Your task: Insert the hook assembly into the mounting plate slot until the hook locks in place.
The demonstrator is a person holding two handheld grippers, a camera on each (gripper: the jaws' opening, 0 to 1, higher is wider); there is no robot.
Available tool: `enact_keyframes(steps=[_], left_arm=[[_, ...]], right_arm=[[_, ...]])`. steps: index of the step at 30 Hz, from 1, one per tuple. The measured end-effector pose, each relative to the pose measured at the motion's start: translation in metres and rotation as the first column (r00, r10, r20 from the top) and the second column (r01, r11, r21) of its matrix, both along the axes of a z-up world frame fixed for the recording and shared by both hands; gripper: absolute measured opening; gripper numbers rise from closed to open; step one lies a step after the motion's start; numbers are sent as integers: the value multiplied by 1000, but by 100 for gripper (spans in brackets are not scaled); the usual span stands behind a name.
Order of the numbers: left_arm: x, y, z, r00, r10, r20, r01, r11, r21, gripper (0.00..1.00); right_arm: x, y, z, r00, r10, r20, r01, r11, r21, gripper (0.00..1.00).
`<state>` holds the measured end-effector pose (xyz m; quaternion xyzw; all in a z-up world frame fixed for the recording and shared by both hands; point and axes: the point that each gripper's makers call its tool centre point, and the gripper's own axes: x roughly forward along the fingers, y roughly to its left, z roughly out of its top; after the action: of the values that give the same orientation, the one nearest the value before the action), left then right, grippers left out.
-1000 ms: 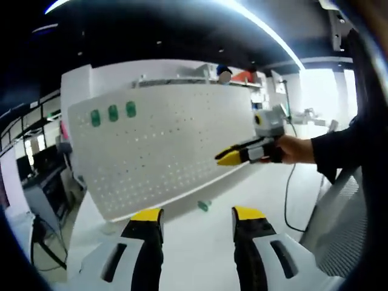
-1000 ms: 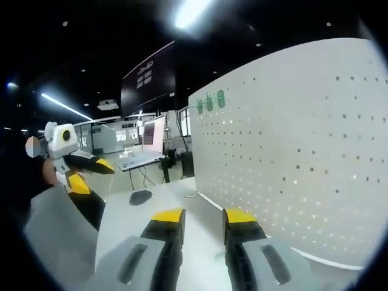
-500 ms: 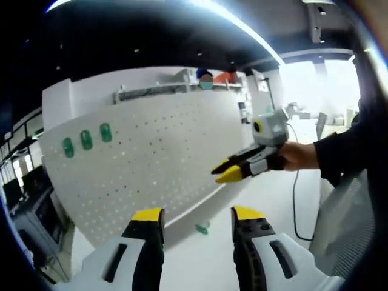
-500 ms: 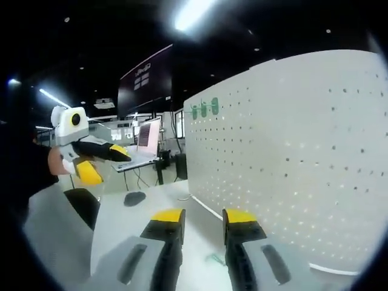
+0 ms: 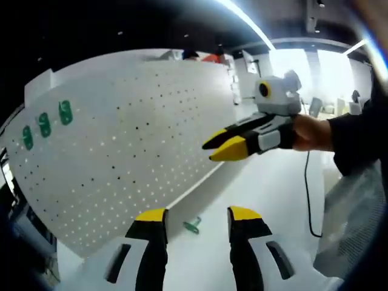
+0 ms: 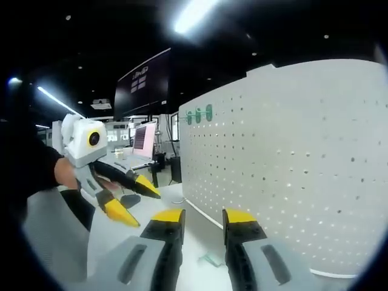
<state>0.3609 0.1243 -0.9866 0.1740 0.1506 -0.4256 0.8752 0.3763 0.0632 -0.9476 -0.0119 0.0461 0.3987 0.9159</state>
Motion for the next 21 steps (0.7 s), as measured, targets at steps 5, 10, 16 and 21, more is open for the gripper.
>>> enact_keyframes(steps=[5, 10, 16, 21], left_arm=[[15, -11, -15, 999, 23, -34, -23, 1000, 5, 36], [26, -19, -34, 998, 50, -49, -48, 998, 37, 36], [36, -26, -58, 995, 88, -40, -84, 993, 81, 34], [39, -28, -82, 993, 104, -63, -97, 989, 108, 30]], right_arm=[[1, -2, 0, 1000, -4, 1, 4, 1000, -1, 23], [3, -5, 1, 1000, -10, 3, 10, 1000, 3, 23], [3, -8, 5, 1000, -23, 5, 23, 1000, 16, 23], [5, -11, 3, 1000, -29, 1, 29, 999, 22, 23]])
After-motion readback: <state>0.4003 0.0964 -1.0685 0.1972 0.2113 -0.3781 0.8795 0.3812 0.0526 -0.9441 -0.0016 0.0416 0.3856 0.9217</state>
